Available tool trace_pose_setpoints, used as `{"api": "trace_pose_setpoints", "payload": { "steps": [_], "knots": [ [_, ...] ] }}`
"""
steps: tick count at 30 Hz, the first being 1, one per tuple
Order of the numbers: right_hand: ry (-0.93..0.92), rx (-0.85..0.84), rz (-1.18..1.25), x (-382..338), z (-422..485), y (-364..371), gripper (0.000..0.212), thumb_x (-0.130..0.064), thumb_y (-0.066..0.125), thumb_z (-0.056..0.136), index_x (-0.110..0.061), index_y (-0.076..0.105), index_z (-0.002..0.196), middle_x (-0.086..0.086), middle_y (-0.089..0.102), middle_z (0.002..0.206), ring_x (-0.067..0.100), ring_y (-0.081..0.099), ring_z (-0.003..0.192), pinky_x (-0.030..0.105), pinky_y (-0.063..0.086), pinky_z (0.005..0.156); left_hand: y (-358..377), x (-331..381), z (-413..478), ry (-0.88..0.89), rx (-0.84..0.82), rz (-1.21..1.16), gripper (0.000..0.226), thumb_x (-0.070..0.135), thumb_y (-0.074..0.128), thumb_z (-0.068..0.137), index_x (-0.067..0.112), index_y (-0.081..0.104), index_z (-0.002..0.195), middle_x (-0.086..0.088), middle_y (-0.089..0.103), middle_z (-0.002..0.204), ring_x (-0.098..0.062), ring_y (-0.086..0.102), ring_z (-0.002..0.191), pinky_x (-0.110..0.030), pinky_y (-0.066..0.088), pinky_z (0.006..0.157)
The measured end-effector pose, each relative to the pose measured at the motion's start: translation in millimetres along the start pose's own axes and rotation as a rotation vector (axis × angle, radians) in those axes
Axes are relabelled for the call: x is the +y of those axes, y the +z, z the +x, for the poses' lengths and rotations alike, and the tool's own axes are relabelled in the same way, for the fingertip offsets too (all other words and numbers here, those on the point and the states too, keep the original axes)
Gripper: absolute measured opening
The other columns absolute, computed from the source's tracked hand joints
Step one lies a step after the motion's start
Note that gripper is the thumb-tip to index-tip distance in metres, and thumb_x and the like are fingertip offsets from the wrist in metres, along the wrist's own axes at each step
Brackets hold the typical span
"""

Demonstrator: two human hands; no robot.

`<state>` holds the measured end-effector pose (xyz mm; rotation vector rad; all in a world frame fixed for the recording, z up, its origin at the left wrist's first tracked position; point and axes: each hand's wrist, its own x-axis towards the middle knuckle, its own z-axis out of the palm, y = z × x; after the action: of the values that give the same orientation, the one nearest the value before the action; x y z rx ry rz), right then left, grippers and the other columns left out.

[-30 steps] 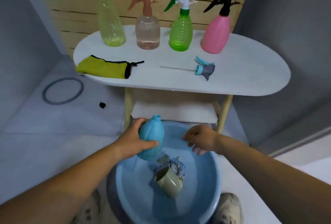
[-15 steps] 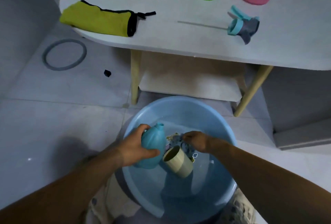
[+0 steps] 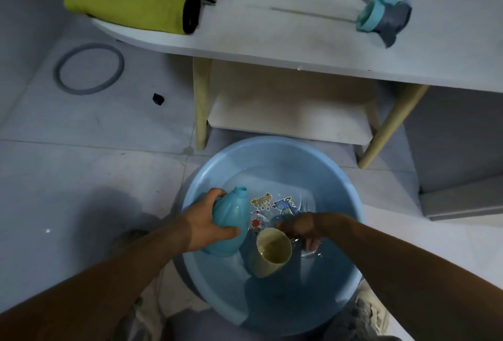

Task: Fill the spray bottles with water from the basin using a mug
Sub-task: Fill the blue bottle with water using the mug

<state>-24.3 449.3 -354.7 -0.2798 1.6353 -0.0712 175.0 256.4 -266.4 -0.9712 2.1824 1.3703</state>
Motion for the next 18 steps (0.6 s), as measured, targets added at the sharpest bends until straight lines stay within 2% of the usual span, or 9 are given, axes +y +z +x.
{"api": "trace_pose_setpoints", "payload": {
  "steps": [3,7,10,12,15,18],
  "knots": [
    [0.003,-0.005,0.027,9,-2,4,0.048,-0.06,0.05,0.093,-0.016,0.056,0.075,0.002,0.053,0.06,0.019,0.055,0.044,0.028,0.052,0.053,1,1,-4,0.001,-0.001,-0.004,0.071,0.038,0.089,0.075,0.039,0.043,0.128,0.007,0.06,0.121,-0.016,0.063,0.109,-0.044,0.057,0.095],
    [-0.004,0.018,0.063,14,-7,11,0.051,-0.055,0.051,0.095,-0.008,0.063,0.083,0.012,0.062,0.068,0.024,0.062,0.049,0.031,0.056,0.059,3,3,-9,0.007,-0.017,0.003,0.073,0.039,0.088,0.077,0.037,0.04,0.132,0.006,0.059,0.124,-0.018,0.061,0.111,-0.044,0.056,0.096],
    [0.02,-0.006,0.059,16,-11,20,0.05,-0.052,0.05,0.096,-0.005,0.065,0.085,0.017,0.063,0.07,0.024,0.064,0.051,0.029,0.056,0.056,3,3,-10,0.008,-0.016,0.01,0.074,0.038,0.088,0.077,0.035,0.04,0.134,0.004,0.058,0.125,-0.017,0.061,0.11,-0.038,0.057,0.091],
    [0.02,-0.059,0.06,17,-15,27,0.041,-0.044,0.051,0.096,-0.007,0.062,0.083,0.014,0.061,0.072,0.024,0.063,0.056,0.03,0.057,0.056,3,2,-11,0.01,-0.017,0.0,0.074,0.039,0.088,0.077,0.035,0.04,0.134,0.004,0.058,0.124,-0.016,0.062,0.108,-0.034,0.056,0.086],
    [-0.039,-0.152,0.068,18,-27,24,0.023,-0.031,0.055,0.09,-0.013,0.058,0.075,0.006,0.055,0.068,0.017,0.057,0.056,0.032,0.056,0.065,1,1,-10,0.023,0.011,-0.044,0.07,0.037,0.088,0.077,0.036,0.041,0.13,0.005,0.06,0.122,-0.008,0.062,0.102,-0.028,0.055,0.078],
    [-0.135,-0.187,0.163,20,-45,6,0.007,-0.012,0.057,0.09,-0.009,0.061,0.085,0.006,0.054,0.068,0.016,0.055,0.058,0.032,0.055,0.065,-1,0,-9,0.019,0.073,-0.11,0.069,0.038,0.088,0.077,0.034,0.044,0.13,0.006,0.061,0.121,-0.015,0.064,0.105,-0.04,0.058,0.087]
  ]
}}
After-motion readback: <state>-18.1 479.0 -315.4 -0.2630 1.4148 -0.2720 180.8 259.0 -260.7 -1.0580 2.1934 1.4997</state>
